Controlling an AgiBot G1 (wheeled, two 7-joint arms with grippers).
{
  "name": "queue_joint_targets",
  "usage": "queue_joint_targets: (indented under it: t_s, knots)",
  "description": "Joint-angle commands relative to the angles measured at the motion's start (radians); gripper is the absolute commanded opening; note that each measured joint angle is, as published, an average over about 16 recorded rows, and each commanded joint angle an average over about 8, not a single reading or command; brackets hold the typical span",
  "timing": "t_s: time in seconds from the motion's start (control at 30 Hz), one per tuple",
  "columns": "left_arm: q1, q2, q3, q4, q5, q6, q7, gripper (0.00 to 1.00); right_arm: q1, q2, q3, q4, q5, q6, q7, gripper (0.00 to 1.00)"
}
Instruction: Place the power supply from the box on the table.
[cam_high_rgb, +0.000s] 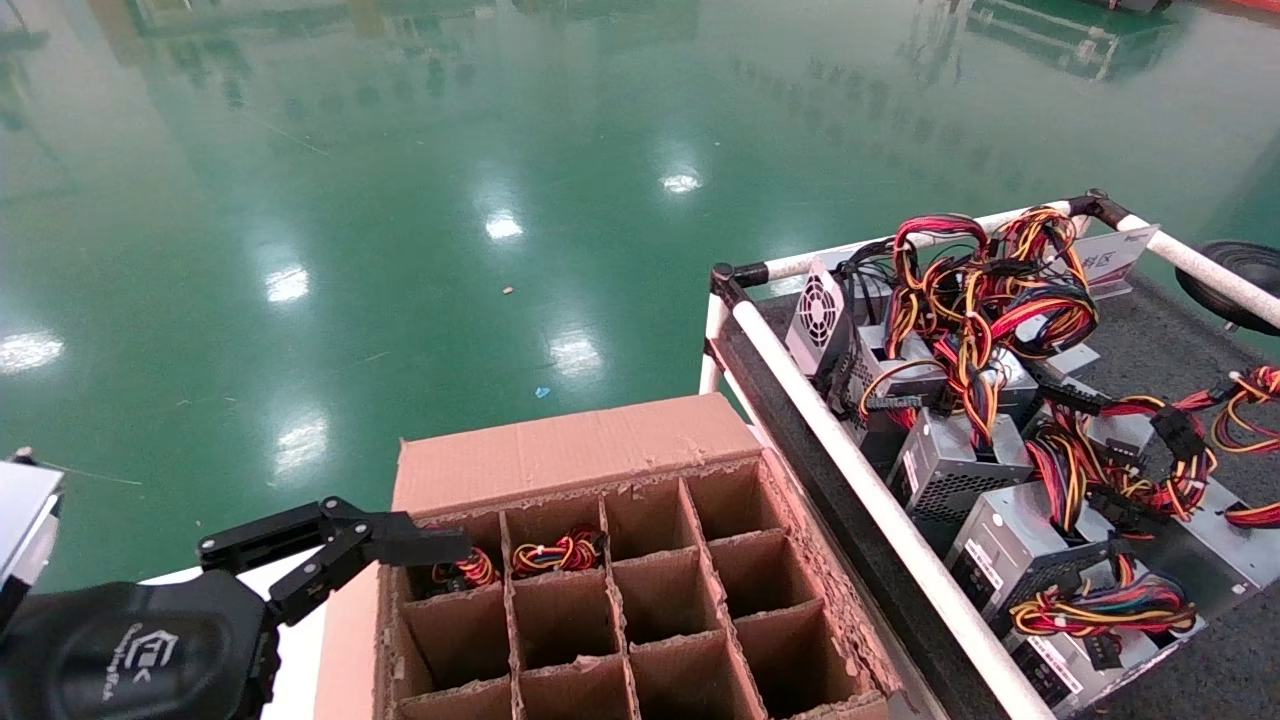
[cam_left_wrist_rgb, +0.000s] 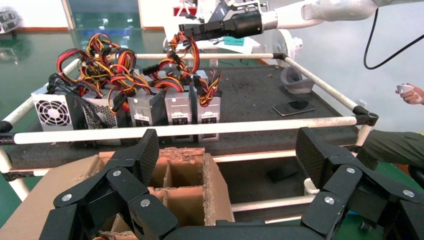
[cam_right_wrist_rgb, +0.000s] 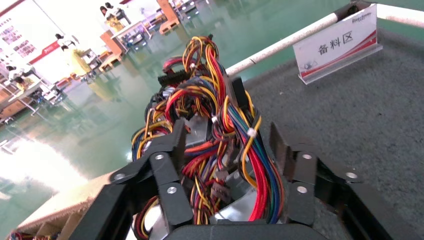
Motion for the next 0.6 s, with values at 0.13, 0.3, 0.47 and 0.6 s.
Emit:
queue_joint_targets:
  t_s: [0.13, 0.3, 0.47, 0.6]
  knots:
    - [0.000, 0.000, 0.000, 0.000, 0.000, 0.000, 0.000, 1.00, 0.026, -0.004, 0.002, 0.023, 0.003, 0.008, 0.011, 1.00]
    - [0.000, 0.000, 0.000, 0.000, 0.000, 0.000, 0.000, 1.00, 0.040, -0.008, 0.004, 0.062, -0.001, 0.009, 0.022, 1.00]
    - [0.000, 0.000, 0.000, 0.001, 0.000, 0.000, 0.000, 1.00, 0.026, -0.018, 0.013, 0.139, -0.011, 0.006, 0.025, 1.00]
    - [0.000, 0.000, 0.000, 0.001, 0.000, 0.000, 0.000, 1.00, 0.007, -0.029, 0.022, 0.218, -0.023, 0.003, 0.026, 1.00]
